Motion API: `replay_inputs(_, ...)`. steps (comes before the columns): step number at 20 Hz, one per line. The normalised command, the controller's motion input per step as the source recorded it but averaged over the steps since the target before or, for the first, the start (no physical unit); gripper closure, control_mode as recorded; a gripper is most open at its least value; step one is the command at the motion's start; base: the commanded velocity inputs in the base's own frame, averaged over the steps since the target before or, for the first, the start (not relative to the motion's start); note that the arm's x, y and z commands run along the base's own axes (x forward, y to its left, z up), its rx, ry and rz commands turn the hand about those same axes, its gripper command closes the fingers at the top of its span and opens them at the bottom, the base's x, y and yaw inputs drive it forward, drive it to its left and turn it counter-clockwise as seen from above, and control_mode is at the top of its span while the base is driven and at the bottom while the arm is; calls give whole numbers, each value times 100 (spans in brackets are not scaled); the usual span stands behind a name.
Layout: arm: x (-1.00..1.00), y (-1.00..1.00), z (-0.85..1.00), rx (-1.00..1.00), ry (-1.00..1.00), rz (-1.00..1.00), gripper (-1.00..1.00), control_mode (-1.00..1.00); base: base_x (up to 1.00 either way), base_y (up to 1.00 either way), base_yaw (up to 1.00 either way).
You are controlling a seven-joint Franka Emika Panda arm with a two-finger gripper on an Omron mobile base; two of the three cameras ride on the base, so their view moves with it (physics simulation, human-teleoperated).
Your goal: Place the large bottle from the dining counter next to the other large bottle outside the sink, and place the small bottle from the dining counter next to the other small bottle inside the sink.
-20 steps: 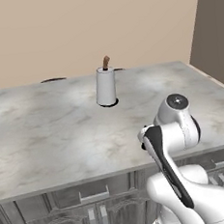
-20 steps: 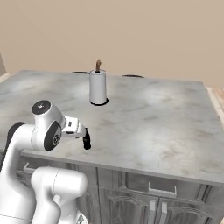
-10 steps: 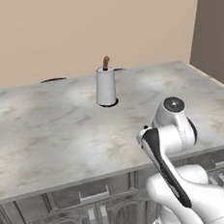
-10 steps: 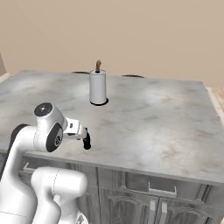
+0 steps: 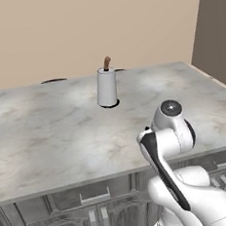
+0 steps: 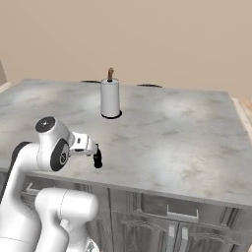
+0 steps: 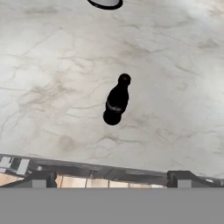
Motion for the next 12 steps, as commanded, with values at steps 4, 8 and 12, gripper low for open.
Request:
replay_inputs(4, 14, -6, -24, 0, -4, 0, -100, -100, 0, 0, 0)
replay_inputs(8, 23, -15, -21, 0, -2, 0, -100, -100, 0, 0, 0)
replay_inputs(12, 24, -16, -13, 0, -4, 0, -100, -100, 0, 0, 0)
